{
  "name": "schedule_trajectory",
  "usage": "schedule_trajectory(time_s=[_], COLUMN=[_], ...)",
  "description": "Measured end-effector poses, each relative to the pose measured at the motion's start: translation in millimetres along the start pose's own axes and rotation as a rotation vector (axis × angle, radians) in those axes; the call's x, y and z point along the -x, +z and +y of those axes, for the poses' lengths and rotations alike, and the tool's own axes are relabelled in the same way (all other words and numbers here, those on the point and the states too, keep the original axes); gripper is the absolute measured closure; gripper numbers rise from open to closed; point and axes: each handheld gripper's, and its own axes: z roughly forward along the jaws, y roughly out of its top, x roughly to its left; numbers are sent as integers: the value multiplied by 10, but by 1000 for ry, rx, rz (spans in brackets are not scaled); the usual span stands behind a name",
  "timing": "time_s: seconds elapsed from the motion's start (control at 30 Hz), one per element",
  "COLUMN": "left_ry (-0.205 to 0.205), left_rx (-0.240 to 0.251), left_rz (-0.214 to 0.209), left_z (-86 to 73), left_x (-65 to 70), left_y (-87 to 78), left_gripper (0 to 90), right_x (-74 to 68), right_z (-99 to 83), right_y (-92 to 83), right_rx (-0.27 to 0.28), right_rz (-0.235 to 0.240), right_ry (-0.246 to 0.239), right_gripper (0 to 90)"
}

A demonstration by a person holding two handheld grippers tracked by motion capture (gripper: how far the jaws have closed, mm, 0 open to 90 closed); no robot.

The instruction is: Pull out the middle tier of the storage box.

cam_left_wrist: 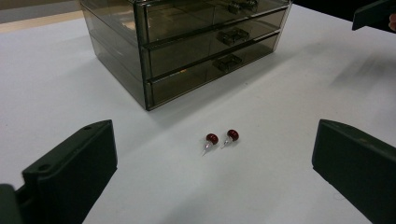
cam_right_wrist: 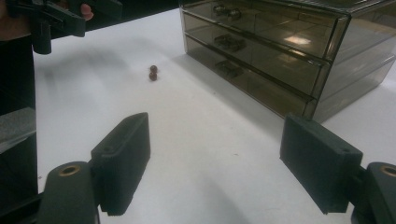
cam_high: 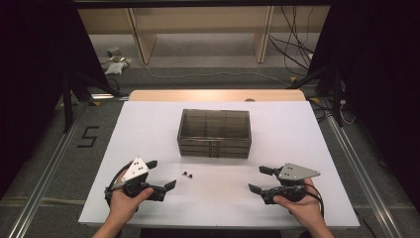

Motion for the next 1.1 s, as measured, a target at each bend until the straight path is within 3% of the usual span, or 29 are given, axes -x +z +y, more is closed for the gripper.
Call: schedule_trajectory(time_s=[0.33,0.57,0.6,0.63,0.73,0.77,0.83,0.87,0.9,1.1], left_ry=[7,15,18,20,17,4,-27,-29,-29,-12], left_rx=[6,8,5,4,-1,0,8,12,12,5], left_rz=[6,-8,-8,-8,-6,-9,-22,-17,-17,-7], left_z=[9,12,13,16,17,14,15,16,16,11], left_x=[-8,0,1,4,4,-1,-16,-25,-25,-19], left_y=[-10,-7,-8,-9,0,6,10,17,17,12], left_gripper=[3,5,7,7,9,12,12,14,15,18], right_x=[-12,-100,-127,-127,-170,-204,-222,-261,-261,-393], right_z=[11,63,82,82,122,158,176,208,208,333], right_y=[13,88,131,131,204,259,290,364,364,626], right_rx=[-7,-32,-54,-54,-80,-99,-107,-128,-128,-179], right_rz=[-19,-71,-108,-108,-139,-176,-188,-210,-210,-273], right_ry=[-45,-118,-146,-146,-193,-242,-265,-331,-331,-503], right_gripper=[301,338,349,349,371,389,404,432,432,490])
